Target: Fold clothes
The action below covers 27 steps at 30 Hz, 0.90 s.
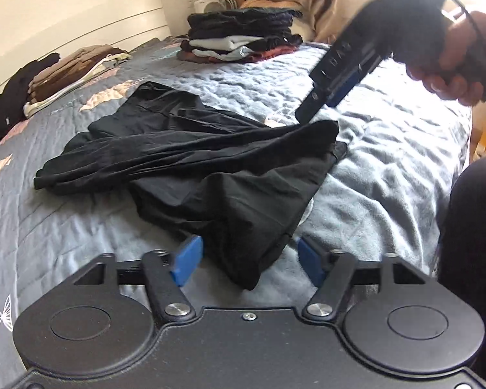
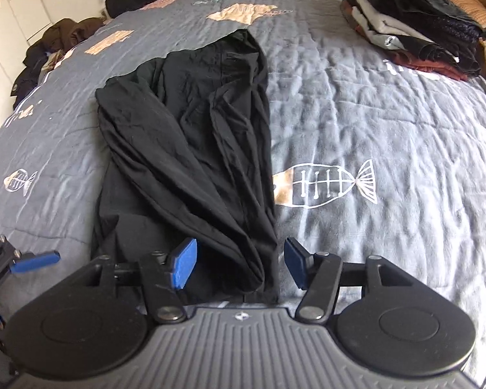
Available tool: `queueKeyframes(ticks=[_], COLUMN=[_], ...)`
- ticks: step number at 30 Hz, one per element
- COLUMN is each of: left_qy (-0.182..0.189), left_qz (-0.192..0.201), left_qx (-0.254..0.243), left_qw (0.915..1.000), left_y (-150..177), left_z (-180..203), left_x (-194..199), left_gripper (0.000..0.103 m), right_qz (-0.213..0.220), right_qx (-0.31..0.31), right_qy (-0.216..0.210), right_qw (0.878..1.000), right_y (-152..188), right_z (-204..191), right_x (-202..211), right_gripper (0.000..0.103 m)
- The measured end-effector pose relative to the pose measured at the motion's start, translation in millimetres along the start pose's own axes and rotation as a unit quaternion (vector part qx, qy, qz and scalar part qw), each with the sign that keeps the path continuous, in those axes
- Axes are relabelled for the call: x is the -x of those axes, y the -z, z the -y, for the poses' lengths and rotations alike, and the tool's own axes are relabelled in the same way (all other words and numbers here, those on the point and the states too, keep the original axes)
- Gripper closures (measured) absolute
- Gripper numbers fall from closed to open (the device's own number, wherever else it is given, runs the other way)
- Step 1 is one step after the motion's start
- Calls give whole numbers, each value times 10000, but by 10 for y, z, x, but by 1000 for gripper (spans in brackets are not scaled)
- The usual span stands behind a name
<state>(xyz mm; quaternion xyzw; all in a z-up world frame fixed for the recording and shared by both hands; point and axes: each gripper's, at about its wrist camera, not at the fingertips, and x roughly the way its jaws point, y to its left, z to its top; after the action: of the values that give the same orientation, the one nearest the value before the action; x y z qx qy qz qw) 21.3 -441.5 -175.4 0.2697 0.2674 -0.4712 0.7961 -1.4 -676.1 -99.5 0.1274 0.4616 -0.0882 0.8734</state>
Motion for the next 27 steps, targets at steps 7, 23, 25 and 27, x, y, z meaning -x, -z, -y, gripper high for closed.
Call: queueKeyframes(ticks=[7,23,25,27], left_qy=[1,-1030,-1173,-1261], left_qz=[-120,186,175,303], left_qx=[98,2177,2634,2973], left_qw=[9999,9704,9574,9459], left_y=[40,-85,-97,-49], left_z=[-20,-2039,-2467,-2781], left_x=[-98,67,44,82], left_gripper=[91,31,31,31], right_qz=[128,559,617,653], right_qx=[145,1339,1510,1793], right_qy=[0,-379,-394,-297], right_qw=[9998,9887,9858,9812], right_y=[-51,-1126,-1261,-1358], right_z=[-101,-1412,-1611,-1850], right_x=[6,-511,-613,-770], right_gripper=[44,44,44,44])
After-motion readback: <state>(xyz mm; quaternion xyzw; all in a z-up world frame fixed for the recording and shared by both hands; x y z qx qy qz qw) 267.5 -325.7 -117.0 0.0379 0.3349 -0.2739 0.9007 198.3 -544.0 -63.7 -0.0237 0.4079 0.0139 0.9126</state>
